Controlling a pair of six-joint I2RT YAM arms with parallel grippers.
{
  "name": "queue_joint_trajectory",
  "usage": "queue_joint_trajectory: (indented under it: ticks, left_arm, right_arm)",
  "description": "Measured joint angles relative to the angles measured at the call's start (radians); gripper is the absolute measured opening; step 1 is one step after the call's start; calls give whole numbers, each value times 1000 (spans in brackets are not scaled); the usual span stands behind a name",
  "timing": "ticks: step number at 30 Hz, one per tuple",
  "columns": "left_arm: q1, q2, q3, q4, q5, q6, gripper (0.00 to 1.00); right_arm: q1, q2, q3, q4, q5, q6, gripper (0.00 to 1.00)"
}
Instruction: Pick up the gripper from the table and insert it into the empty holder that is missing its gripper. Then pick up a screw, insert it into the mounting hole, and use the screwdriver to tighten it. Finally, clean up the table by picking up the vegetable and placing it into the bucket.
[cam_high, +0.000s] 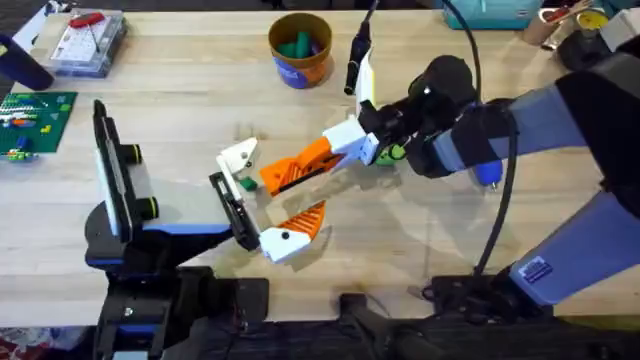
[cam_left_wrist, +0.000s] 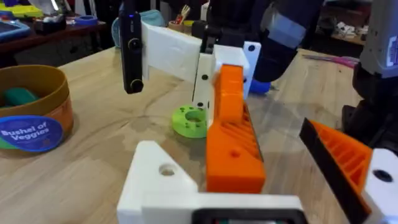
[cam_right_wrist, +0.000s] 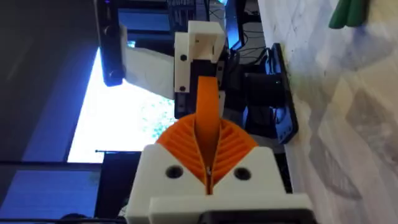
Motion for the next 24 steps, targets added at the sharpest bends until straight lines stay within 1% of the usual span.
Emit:
queue_joint_trajectory:
  ticks: [12,16,24]
  left_arm:
    - [0,0,0,-3,22,0,990]
    - [0,0,0,-3,24,0,990]
    - [0,0,0,-3,26,0,990]
  right_arm:
    - [4,0,15,0,5,59,14]
    - [6,0,35,1,10,62,13]
    - [17,0,37,-12,39,37,14]
